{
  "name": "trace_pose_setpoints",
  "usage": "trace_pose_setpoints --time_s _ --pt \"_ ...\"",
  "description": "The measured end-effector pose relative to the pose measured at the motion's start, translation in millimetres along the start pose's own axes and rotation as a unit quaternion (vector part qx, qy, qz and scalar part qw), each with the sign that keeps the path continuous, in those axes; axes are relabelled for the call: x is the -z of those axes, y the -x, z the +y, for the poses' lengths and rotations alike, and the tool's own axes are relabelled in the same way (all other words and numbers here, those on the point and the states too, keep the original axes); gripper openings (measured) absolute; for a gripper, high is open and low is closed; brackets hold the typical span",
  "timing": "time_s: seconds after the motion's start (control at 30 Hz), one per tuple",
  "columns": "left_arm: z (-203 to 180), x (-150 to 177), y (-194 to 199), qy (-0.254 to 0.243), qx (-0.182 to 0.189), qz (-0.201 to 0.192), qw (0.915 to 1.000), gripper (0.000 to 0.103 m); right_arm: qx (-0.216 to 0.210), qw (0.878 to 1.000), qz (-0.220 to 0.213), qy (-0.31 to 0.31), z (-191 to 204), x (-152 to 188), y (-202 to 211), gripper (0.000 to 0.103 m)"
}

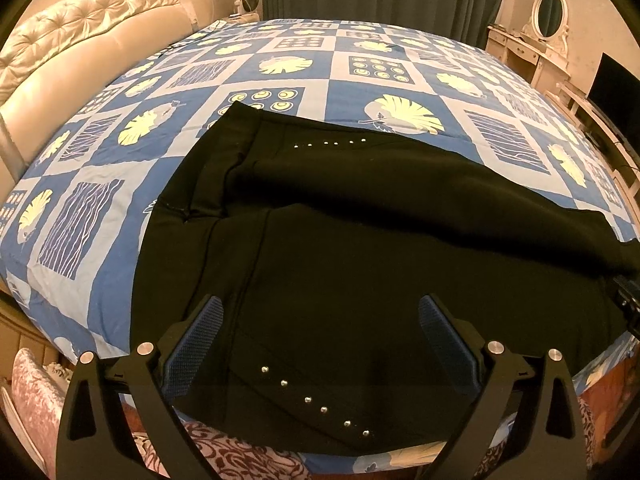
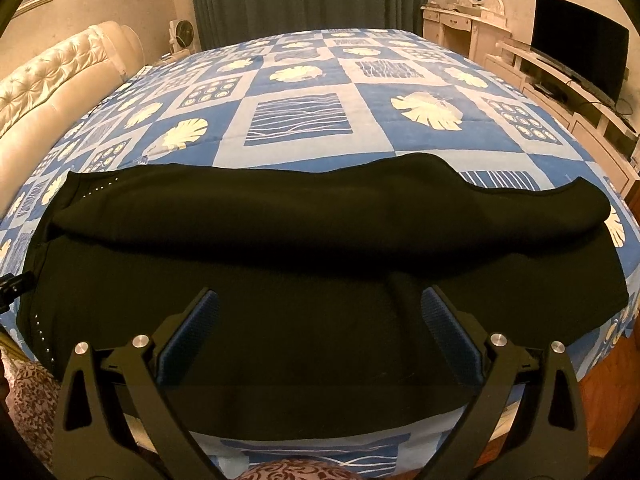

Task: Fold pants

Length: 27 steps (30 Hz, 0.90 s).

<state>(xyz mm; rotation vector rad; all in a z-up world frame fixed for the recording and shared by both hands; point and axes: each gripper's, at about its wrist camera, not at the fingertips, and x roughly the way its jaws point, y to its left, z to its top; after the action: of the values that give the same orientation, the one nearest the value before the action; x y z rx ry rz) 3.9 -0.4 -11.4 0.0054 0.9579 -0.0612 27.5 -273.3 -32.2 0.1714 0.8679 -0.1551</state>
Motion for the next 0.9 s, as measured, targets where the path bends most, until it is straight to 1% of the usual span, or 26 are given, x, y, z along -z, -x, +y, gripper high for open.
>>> trace_pose_setpoints --time_s 0.9 --pt "0.3 2.9 -0.7 0.0 -0.001 0.002 1.0 0.098 -0.007 1.0 0.007 0.0 7.4 4.1 -3.9 0.101"
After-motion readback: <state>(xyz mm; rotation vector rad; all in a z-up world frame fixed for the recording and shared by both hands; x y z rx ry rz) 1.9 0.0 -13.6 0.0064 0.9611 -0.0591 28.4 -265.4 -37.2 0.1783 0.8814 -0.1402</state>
